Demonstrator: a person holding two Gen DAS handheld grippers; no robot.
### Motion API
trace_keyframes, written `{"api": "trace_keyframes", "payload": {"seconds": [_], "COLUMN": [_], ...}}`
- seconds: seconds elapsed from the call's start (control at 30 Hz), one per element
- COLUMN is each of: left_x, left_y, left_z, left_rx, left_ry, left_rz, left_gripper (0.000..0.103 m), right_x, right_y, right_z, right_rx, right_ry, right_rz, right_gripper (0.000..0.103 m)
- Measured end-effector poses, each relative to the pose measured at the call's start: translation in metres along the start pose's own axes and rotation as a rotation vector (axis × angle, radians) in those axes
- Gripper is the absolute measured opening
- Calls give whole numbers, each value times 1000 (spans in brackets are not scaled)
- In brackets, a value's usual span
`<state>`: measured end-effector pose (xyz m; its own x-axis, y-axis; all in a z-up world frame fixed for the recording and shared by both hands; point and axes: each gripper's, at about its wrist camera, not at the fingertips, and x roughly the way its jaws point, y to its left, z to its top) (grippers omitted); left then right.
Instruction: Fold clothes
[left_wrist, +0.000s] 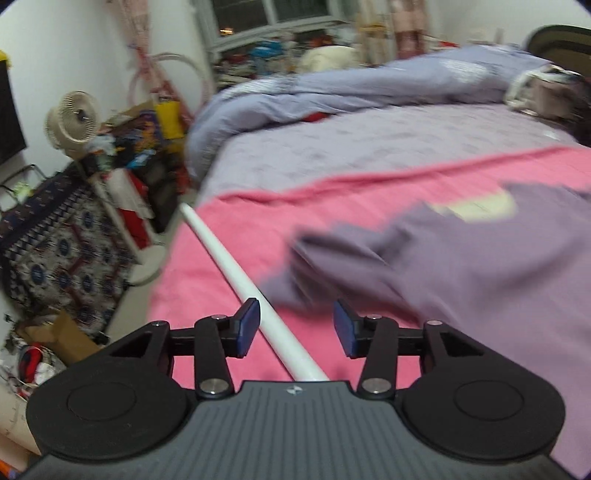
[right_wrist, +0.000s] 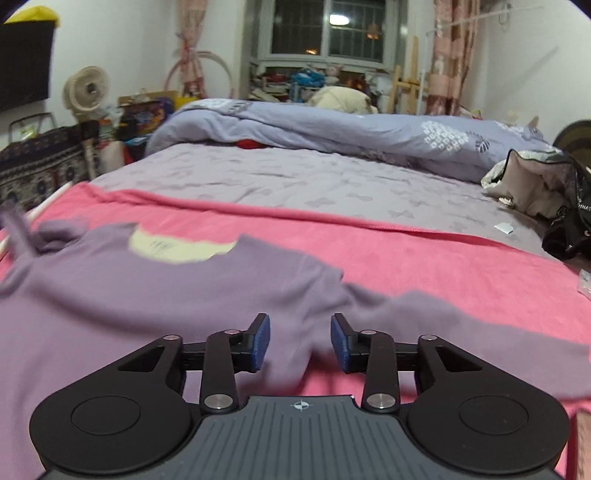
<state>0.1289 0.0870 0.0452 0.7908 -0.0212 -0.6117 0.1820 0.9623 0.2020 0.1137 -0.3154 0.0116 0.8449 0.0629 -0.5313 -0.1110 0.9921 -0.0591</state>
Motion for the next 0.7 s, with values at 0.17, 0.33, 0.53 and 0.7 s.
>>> {"api": "trace_keyframes", "payload": {"seconds": [0.17,0.33,0.53,0.7], "left_x": [-40,-70,-88,-105], "left_y": [-33,-60,-68,-72], "left_z": [-51,-83,-80,-47], "left_rx": [40,94,69,19], "left_ry": [59,66,26,-119], "left_rz": [-110,-147,-118,-249], "left_gripper": [55,58,58,61], "right_x": [-59,-90,-108,-110], "right_y": [12,11,11,23], "right_z": [-47,-82,-91,-73], "right_rx": [-45,-9,51,54], "right_ry": [-10,13,-7,-57], "right_rz": [34,43,48,77], "right_gripper": [52,55,55,55]}}
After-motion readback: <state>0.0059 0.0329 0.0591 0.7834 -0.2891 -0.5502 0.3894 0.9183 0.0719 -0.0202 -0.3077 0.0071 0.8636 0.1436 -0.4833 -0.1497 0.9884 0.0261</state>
